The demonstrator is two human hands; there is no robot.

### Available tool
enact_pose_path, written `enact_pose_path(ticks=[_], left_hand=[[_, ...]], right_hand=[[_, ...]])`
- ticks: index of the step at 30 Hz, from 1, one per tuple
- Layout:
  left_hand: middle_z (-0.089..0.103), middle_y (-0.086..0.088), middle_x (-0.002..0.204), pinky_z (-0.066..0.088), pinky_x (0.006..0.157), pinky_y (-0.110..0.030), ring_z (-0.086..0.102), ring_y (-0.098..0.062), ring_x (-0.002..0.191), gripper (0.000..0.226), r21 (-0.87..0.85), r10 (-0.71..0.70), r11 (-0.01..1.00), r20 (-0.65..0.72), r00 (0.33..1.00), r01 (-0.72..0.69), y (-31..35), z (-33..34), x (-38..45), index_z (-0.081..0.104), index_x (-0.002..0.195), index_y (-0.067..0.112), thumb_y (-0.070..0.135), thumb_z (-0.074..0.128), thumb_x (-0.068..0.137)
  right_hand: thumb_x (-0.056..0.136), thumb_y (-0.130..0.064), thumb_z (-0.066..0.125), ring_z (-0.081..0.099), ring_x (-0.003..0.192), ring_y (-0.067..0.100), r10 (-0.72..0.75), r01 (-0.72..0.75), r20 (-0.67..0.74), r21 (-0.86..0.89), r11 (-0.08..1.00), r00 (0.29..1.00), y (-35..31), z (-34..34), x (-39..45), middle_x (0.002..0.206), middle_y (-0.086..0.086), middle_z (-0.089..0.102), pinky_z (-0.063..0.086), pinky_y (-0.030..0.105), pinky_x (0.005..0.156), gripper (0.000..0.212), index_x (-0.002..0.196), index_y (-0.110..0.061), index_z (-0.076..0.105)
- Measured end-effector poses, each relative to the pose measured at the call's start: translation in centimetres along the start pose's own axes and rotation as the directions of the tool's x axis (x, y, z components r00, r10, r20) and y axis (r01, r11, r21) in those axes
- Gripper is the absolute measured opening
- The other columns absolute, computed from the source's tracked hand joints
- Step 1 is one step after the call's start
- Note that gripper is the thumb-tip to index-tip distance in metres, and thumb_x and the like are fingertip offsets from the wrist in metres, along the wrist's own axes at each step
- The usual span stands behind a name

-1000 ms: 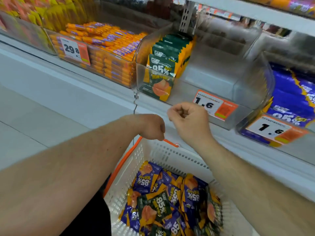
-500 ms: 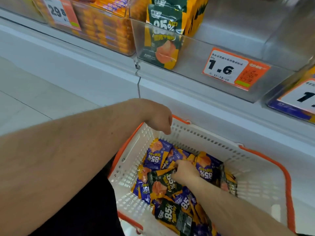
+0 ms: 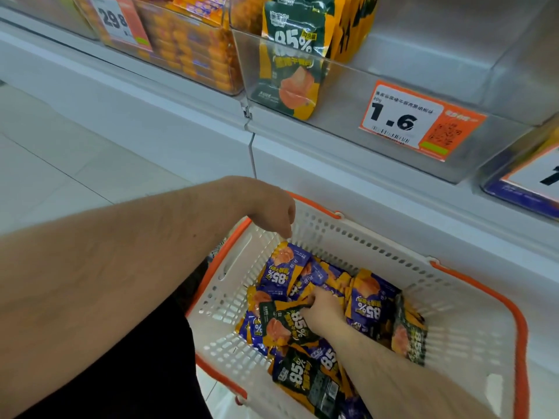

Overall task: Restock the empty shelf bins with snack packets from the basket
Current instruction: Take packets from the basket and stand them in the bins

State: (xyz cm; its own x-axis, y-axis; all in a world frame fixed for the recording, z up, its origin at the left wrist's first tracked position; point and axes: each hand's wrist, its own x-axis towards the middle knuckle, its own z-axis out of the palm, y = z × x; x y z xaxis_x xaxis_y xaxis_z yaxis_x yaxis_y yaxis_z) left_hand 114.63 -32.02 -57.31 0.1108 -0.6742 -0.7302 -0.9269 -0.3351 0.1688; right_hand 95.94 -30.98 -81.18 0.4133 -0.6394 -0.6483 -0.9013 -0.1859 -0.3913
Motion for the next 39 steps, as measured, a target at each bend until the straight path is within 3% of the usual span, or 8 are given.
enact_pose_path(ticks=[12, 17, 19, 26, 30, 34, 37, 39], left_hand=[[0.054, 0.004, 0.133, 0.041, 0.101, -0.031, 0.052, -0.016, 0.12, 0.05, -0.176, 0.127, 0.973, -0.142, 0.982, -0.151, -0.9, -0.5, -2.1, 0.051, 0.136, 0.018, 0.041, 0.062, 0.092], [0.068, 0.002, 0.097, 0.047, 0.076, -0.028, 0.063, -0.017, 0.092, 0.022, -0.316, 0.265, 0.885, -0.261, 0.928, -0.341, 0.2, -1.0, -3.0, 0.066, 0.101, 0.014, 0.028, 0.072, 0.085], [0.067, 0.0, 0.084, 0.047, 0.069, -0.029, 0.062, -0.018, 0.078, 0.017, -0.361, 0.272, 0.845, -0.345, 0.898, -0.394, 0.4, -1.4, -3.5, 0.065, 0.092, 0.009, 0.021, 0.074, 0.083], [0.075, -0.004, 0.096, 0.054, 0.092, -0.046, 0.071, -0.024, 0.095, 0.014, -0.632, 0.147, 0.554, -0.567, 0.811, -0.542, -1.7, -3.5, -4.9, 0.07, 0.094, 0.016, 0.006, 0.072, 0.084], [0.076, 0.003, 0.093, 0.056, 0.085, -0.034, 0.071, -0.019, 0.092, 0.02, -0.633, 0.097, 0.446, -0.668, 0.737, -0.633, -2.0, -4.7, -6.2, 0.069, 0.099, 0.019, 0.004, 0.07, 0.087], [0.066, 0.009, 0.088, 0.045, 0.067, -0.018, 0.064, -0.011, 0.086, 0.014, -0.666, -0.221, 0.339, -0.743, 0.632, -0.664, -2.5, -6.3, -6.5, 0.064, 0.095, 0.02, 0.021, 0.074, 0.086], [0.062, 0.003, 0.103, 0.045, 0.075, -0.028, 0.06, -0.019, 0.1, 0.046, -0.719, -0.386, 0.281, -0.691, 0.611, -0.636, -3.5, -7.2, -5.7, 0.055, 0.117, 0.015, 0.026, 0.078, 0.078], [0.058, 0.002, 0.101, 0.044, 0.074, -0.033, 0.059, -0.023, 0.101, 0.05, -0.747, -0.421, 0.253, -0.658, 0.625, -0.615, -3.7, -7.5, -5.5, 0.049, 0.118, 0.016, 0.021, 0.078, 0.077]], right_hand=[[0.096, -0.032, 0.061, 0.052, 0.063, 0.013, -0.359, 0.4, -0.254, 0.135, 0.906, 0.898, -7.1, -15.4, -5.8, 0.068, 0.002, 0.059, 0.038, 0.029, 0.06, 0.022, 0.078, -0.019, 0.064], [0.092, -0.023, 0.066, 0.049, 0.06, 0.013, -0.433, 0.504, -0.36, 0.131, 0.853, 0.826, -10.7, -21.6, -9.9, 0.066, 0.014, 0.059, 0.036, 0.03, 0.059, 0.024, 0.074, -0.007, 0.067], [0.09, -0.022, 0.069, 0.054, 0.064, 0.013, -0.441, 0.537, -0.394, 0.177, 0.825, 0.807, -11.7, -23.0, -11.2, 0.074, 0.018, 0.066, 0.042, 0.03, 0.063, 0.02, 0.077, -0.007, 0.07], [0.081, -0.017, 0.078, 0.064, 0.075, 0.014, -0.303, 0.604, -0.563, 0.486, 0.631, 0.769, -12.9, -25.0, -12.7, 0.077, 0.002, 0.072, 0.049, 0.034, 0.073, 0.009, 0.075, -0.019, 0.071], [0.087, -0.014, 0.073, 0.054, 0.067, 0.02, -0.33, 0.617, -0.552, 0.487, 0.619, 0.766, -14.3, -25.7, -12.9, 0.071, 0.01, 0.065, 0.044, 0.037, 0.065, 0.014, 0.074, -0.018, 0.071], [0.089, -0.02, 0.07, 0.047, 0.057, 0.018, -0.354, 0.72, -0.758, 0.21, 0.662, 0.547, -17.3, -29.4, -13.9, 0.057, 0.002, 0.053, 0.039, 0.031, 0.058, 0.02, 0.074, -0.008, 0.067], [0.09, -0.023, 0.067, 0.051, 0.057, 0.005, -0.346, 0.766, -0.892, 0.001, 0.643, 0.292, -19.7, -32.4, -14.9, 0.059, -0.008, 0.056, 0.041, 0.022, 0.059, 0.02, 0.071, -0.018, 0.064], [0.091, -0.025, 0.065, 0.05, 0.059, -0.002, -0.37, 0.754, -0.898, -0.07, 0.653, 0.237, -21.2, -33.6, -14.8, 0.061, -0.014, 0.055, 0.038, 0.014, 0.058, 0.015, 0.076, -0.024, 0.064]])
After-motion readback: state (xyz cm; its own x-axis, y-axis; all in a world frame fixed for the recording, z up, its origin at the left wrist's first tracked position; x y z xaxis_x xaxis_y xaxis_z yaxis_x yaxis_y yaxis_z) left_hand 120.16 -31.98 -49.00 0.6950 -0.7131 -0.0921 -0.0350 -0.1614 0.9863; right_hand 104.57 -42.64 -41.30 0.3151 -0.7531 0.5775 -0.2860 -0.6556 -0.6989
